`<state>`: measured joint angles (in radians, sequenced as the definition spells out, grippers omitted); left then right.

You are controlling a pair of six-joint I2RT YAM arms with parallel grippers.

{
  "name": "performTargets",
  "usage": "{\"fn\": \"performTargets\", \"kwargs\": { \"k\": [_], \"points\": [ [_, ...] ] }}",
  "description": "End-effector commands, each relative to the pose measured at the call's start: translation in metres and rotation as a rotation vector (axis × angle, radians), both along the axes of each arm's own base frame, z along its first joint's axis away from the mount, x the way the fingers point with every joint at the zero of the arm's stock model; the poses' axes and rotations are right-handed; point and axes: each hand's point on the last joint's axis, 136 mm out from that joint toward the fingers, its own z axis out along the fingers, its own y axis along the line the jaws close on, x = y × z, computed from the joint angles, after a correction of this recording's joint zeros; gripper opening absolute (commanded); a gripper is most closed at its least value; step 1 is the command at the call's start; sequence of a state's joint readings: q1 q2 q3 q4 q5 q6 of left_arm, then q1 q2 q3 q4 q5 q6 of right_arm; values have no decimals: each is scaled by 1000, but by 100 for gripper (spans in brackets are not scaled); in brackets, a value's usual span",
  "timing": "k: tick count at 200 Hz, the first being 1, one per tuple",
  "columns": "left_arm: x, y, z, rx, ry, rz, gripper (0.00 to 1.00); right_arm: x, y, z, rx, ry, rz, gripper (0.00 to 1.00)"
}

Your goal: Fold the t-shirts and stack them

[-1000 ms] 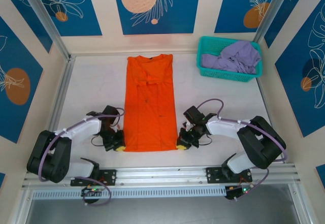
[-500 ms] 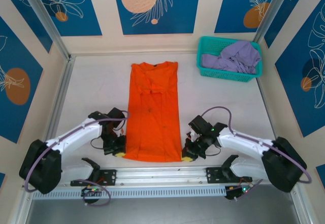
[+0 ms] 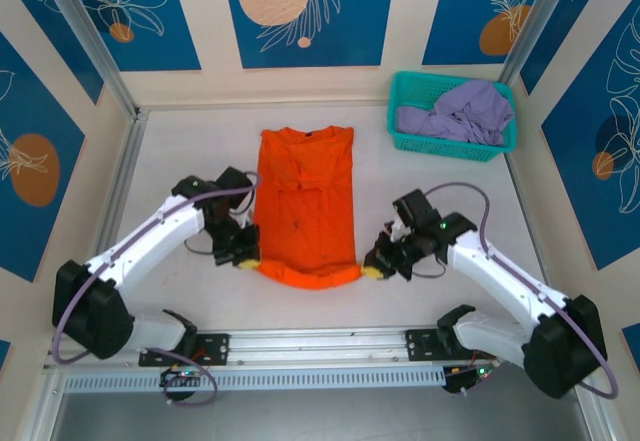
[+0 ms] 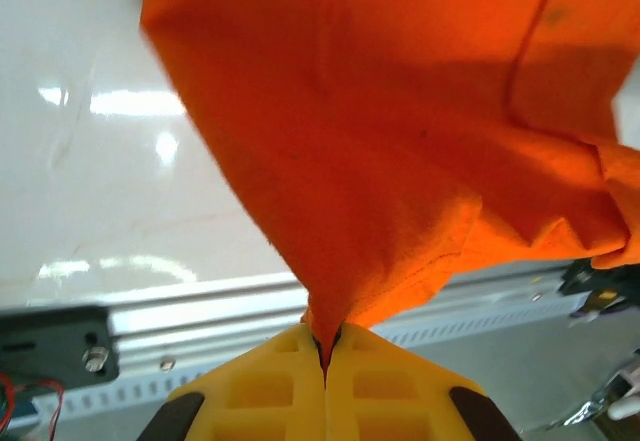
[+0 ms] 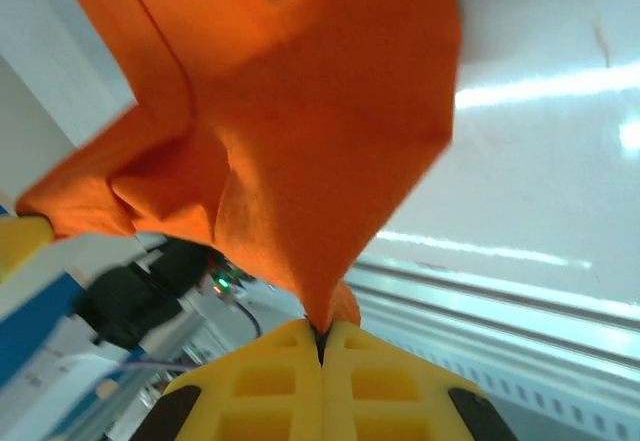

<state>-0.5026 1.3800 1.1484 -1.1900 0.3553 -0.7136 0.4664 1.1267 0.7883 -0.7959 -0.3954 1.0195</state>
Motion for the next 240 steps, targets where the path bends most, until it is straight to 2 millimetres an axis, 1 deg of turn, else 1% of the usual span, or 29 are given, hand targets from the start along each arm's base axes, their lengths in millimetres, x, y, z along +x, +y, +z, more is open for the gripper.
{"fn": "performTargets", "kwargs": {
  "k": [1,13,22,41,62,79,93,106,123,133,159,176,188,195,202,205,209,214,220,225,229,230,236,240],
  "points": [
    [35,3,2,26,-12,44,0,30,-5,7,-21,-2,-2,0],
    [58,3,0,31,-21,55,0,54,-6,9,-43,-12,-7,0],
    [74,6,-3,52,-31,51,0,71,-6,9,-57,-19,-6,0],
    [105,14,-9,71,-42,74,0,104,-7,0,-105,9,-9,0],
    [140,27,-15,75,-57,124,0,137,-7,-12,-115,33,-34,0],
    [164,30,-20,72,-64,130,0,161,-2,-21,-114,36,-36,0],
    [182,29,-26,76,-67,111,0,176,2,-30,-113,51,-28,0],
    [196,28,-34,78,-60,98,0,187,1,-40,-130,71,-32,0],
    [210,29,-43,90,-49,96,0,198,-3,-53,-147,98,-45,0],
    [217,34,-49,105,-41,102,0,204,-4,-57,-143,112,-54,0],
    [228,38,-65,90,-7,132,0,219,-5,-62,-132,121,-75,0],
    [239,38,-68,77,-12,143,0,229,-6,-62,-127,127,-93,0],
    [246,37,-67,78,-16,148,0,237,-4,-60,-98,138,-112,6],
    [250,37,-67,83,-19,150,3,241,-4,-60,-81,152,-126,13],
    [254,39,-65,92,-27,159,6,245,-3,-56,-65,158,-138,23],
    [255,41,-64,99,-29,163,8,247,-3,-56,-59,162,-143,27],
    [256,43,-62,113,-34,174,17,250,-3,-53,-53,160,-151,32],
    [258,47,-60,129,-41,187,32,253,-3,-50,-46,157,-158,38],
    [260,52,-55,147,-57,205,45,255,-3,-45,-43,150,-163,44],
    [261,56,-51,164,-71,219,50,258,-5,-41,-44,140,-168,53],
    [262,60,-47,184,-86,232,53,259,-7,-37,-48,132,-174,56],
    [262,61,-46,190,-88,235,54,259,-8,-36,-48,129,-175,58],
    [261,68,-39,226,-109,253,62,259,-10,-32,-53,117,-182,64],
    [261,71,-34,240,-125,263,67,259,-12,-30,-55,113,-189,67]
  ]
}}
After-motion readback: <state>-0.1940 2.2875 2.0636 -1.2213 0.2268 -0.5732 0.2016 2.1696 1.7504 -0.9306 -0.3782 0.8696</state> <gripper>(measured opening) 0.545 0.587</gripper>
